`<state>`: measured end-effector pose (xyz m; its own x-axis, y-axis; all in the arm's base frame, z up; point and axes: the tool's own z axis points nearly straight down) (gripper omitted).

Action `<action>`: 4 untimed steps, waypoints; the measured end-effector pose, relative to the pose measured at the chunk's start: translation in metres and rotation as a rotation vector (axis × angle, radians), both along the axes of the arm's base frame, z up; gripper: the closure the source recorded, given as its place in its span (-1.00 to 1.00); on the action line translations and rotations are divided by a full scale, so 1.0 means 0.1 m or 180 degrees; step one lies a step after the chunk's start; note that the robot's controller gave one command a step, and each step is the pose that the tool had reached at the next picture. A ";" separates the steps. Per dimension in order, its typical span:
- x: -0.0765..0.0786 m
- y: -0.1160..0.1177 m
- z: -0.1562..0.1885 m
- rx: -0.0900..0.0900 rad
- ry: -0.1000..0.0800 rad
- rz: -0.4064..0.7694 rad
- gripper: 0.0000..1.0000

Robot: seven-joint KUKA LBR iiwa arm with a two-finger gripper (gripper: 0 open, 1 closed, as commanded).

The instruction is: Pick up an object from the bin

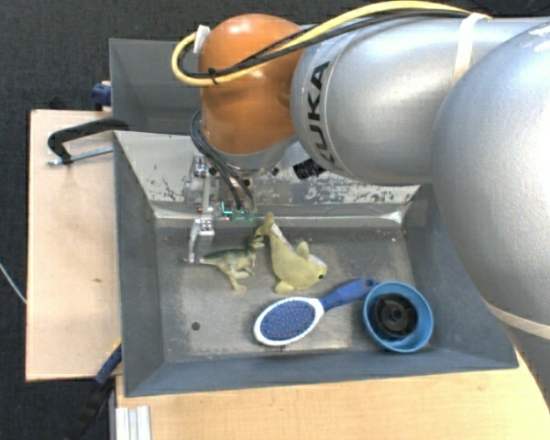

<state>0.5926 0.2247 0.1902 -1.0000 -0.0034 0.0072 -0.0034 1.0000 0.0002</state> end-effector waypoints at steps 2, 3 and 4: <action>0.03 -0.58 -1.13 -0.0001 -0.0022 0.0059 -1.00; 0.03 -0.92 -1.15 0.0028 -0.0041 -0.0422 -1.00; 0.07 -0.94 -1.13 0.0024 -0.0085 -0.0437 1.00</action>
Offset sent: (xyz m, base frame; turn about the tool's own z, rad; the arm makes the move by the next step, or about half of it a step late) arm 0.0023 -0.0289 -0.1202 -0.0369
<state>0.5995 0.1305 0.0771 -0.9909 0.1334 -0.0191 0.1332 0.9910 0.0096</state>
